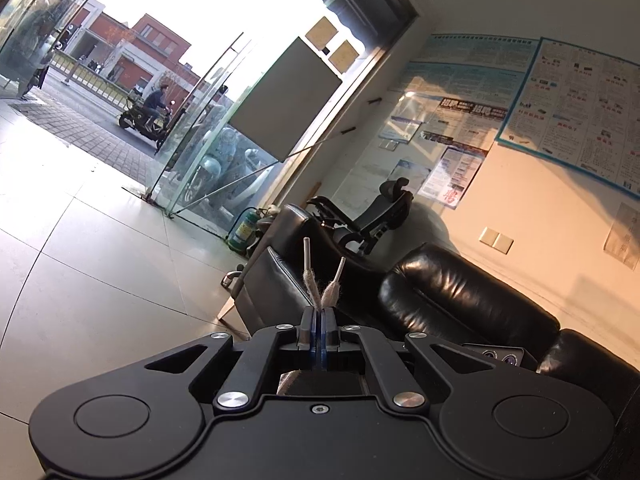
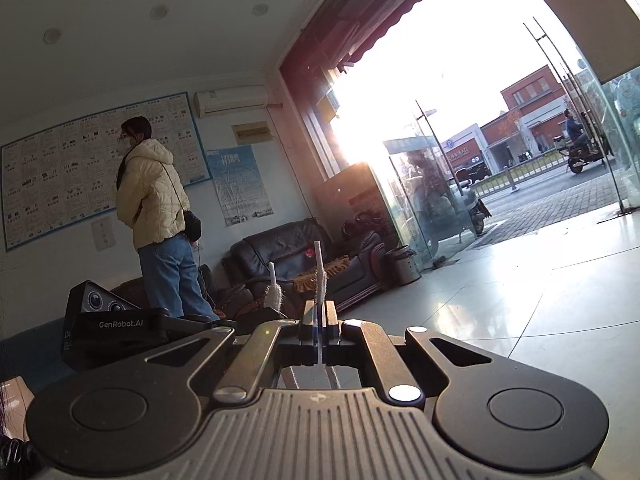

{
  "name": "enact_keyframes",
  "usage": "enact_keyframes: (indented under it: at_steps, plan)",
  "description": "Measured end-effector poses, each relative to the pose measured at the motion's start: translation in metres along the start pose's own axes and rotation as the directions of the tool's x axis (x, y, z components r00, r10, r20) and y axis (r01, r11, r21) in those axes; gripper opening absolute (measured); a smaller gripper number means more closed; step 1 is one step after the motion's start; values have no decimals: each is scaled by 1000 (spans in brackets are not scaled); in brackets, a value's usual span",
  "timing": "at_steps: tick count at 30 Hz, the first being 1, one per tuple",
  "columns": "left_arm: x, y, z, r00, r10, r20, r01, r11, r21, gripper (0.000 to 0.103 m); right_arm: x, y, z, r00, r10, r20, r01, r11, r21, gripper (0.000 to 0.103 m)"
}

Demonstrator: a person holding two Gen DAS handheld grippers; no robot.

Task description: Lace up shoes with both hands

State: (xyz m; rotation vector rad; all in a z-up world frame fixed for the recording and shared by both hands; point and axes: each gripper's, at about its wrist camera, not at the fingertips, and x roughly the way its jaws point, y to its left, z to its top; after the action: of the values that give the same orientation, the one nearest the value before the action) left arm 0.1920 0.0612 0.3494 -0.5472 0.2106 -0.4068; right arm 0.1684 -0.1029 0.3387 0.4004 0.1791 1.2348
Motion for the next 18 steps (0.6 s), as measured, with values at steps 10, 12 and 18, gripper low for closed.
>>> enact_keyframes:
  at_steps: [10, 12, 18]
  plan:
    - [4, 2, 4, 1000, -5, -2, 5, 1000, 7, 0, 1, -4, -1, 1000, 10, -8, -10, 1000, -15, 3]
    - [4, 2, 5, 1000, -11, -7, 11, 1000, 13, 0, -13, 1, 8, 1000, 14, -9, -14, 1000, -21, 3]
    - [7, -3, 4, 1000, -18, -18, 18, 999, 31, 0, -15, 3, 11, 1000, 16, -9, -16, 999, -33, 3]
